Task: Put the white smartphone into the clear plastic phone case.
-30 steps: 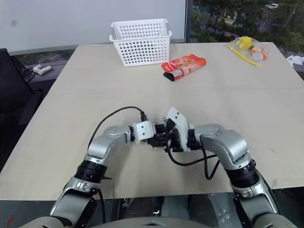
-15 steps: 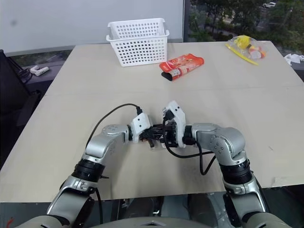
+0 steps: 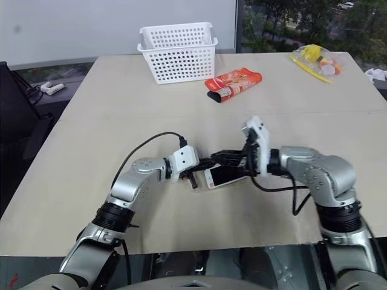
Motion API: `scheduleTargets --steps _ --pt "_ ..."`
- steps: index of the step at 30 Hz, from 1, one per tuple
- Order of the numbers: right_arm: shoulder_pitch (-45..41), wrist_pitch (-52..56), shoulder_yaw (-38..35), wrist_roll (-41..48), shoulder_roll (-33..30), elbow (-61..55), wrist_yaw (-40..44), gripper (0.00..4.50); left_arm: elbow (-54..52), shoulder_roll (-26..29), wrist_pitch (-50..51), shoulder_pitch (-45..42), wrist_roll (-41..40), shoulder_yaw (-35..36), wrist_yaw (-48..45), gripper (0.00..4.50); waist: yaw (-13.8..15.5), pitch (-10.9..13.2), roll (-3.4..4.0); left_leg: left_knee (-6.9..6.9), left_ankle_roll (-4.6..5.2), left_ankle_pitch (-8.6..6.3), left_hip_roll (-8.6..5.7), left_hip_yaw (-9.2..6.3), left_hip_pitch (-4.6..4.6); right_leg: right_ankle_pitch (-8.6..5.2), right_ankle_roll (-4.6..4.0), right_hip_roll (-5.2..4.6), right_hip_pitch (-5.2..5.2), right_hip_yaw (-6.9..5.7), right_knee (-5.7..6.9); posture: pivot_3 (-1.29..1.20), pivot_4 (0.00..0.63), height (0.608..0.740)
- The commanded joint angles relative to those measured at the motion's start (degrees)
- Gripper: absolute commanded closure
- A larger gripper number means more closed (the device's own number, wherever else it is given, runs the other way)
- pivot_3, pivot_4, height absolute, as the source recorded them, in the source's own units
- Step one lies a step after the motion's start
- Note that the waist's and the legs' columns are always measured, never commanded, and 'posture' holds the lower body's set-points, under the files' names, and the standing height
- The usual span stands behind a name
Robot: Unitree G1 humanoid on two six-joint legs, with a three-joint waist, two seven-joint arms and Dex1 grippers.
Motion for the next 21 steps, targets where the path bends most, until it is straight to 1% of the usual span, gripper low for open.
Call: scheduleTargets --steps 1,3,5,9,16,21 --pt "1.14 -5.47 0.57 -4.58 -4.93 3.72 2.33 4.41 -4.28 1.58 2.86 1.15 -2.35 0.97 -1.5 4.5 -0.09 0.05 -0.02 0.03 0.0 0.01 0.0 0.01 -0.19 0.03 -0.04 0.01 -0.2 0.01 0.02 0.0 0.15 0.74" --pt "1.61 -8.12 2.92 -8.2 -7.84 6.16 2.91 4.41 -7.62 3.16 4.16 1.31 -4.26 2.76 -2.34 4.5 -0.34 0.21 -0.03 0.04 0.0 0.01 -0.01 0.05 -0.28 0.04 -0.05 0.01 -0.29 0.06 0.04 0.0 0.15 0.74" --pt "1.75 -10.79 4.31 -10.46 -9.22 7.91 3.7 4.41 -10.26 4.95 5.09 1.41 -5.85 4.39 -3.04 4.5 -0.61 0.55 -0.01 0.03 0.0 0.01 0.02 0.06 -0.3 0.04 -0.06 0.01 -0.33 0.07 0.06 0.0 0.15 0.74" --pt "1.27 -10.88 4.14 -9.38 -8.68 7.93 5.12 4.41 -12.71 8.06 5.33 1.45 -7.33 5.96 -4.16 4.5 -0.62 1.06 0.04 0.01 0.0 0.01 0.08 0.05 -0.3 0.04 -0.06 0.0 -0.34 0.08 0.06 0.0 0.15 0.74" --pt "1.09 -12.05 5.35 -11.21 -8.42 9.19 5.34 4.41 -13.3 6.97 4.78 2.29 -8.22 3.17 -5.23 4.5 0.14 1.23 -0.04 0.06 0.01 0.01 -0.07 0.07 -0.33 0.05 -0.05 -0.01 -0.32 0.09 0.04 0.0 0.15 0.74" --pt "0.97 -11.76 4.13 -11.5 -8.91 9.52 4.82 4.41 -8.88 6.18 2.69 2.02 -4.47 -0.54 -4.68 4.5 0.54 1.24 -0.04 0.06 0.0 0.02 -0.04 0.06 -0.33 0.05 -0.06 0.02 -0.32 0.09 0.06 0.0 0.15 0.74"
